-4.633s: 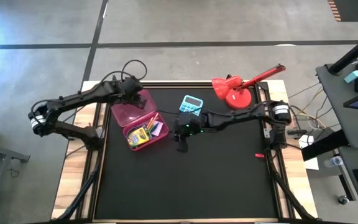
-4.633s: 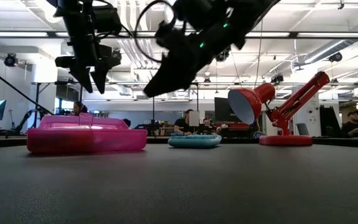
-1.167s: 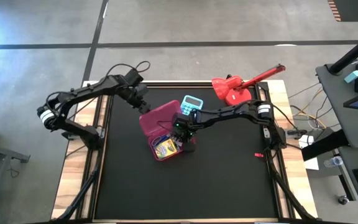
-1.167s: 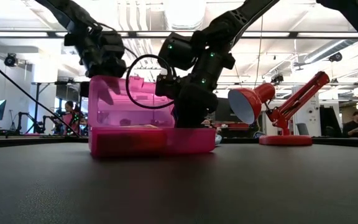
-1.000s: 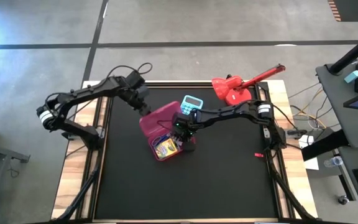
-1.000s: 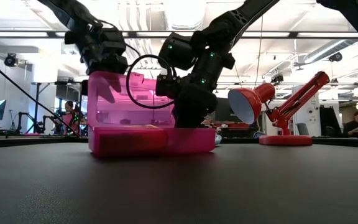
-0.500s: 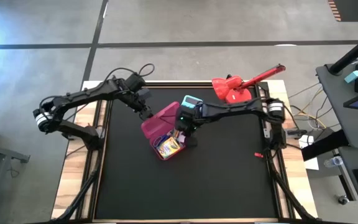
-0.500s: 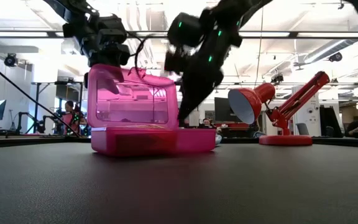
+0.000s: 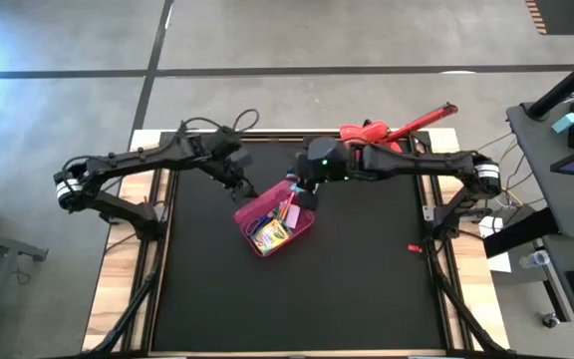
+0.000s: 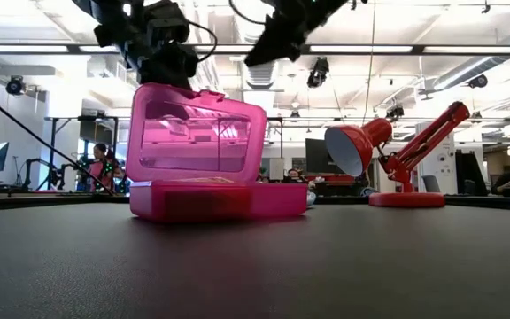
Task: Pack school essentials
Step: Close the lid of the pink supply box
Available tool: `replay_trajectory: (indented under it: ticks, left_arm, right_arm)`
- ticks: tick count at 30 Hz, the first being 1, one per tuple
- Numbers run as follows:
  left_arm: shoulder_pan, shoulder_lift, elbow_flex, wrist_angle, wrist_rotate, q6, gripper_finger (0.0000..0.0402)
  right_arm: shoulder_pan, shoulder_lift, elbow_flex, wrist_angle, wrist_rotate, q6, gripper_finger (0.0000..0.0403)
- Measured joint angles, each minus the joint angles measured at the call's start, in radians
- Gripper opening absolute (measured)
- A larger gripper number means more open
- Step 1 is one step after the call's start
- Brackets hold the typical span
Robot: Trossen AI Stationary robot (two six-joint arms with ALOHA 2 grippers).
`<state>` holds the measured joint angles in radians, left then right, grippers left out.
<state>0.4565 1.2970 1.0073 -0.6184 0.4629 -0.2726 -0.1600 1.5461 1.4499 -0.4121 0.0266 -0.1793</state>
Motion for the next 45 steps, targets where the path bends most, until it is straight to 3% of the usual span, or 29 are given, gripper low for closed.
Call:
replay_trajectory:
  ticks: [16, 30, 35, 45]
  left_arm:
    - [-0.201, 0.135, 0.0, 0.131, -0.06, -0.123, 0.0193]
    - [-0.254, 0.265, 0.0, 0.144, -0.059, -0.167, 0.0193]
    - [-0.262, 0.305, 0.0, 0.145, -0.059, -0.168, 0.0193]
    - [-0.266, 0.309, 0.0, 0.145, -0.11, -0.193, 0.0193]
  right_arm:
    - [-0.021, 0.182, 0.0, -0.04, -0.001, 0.084, 0.0068]
    - [0.008, 0.163, -0.001, -0.271, -0.01, 0.077, 0.0068]
    - [0.041, 0.157, 0.0, -0.279, -0.1, 0.106, 0.0068]
    - [0.111, 0.211, -0.019, -0.195, -0.108, 0.124, 0.0068]
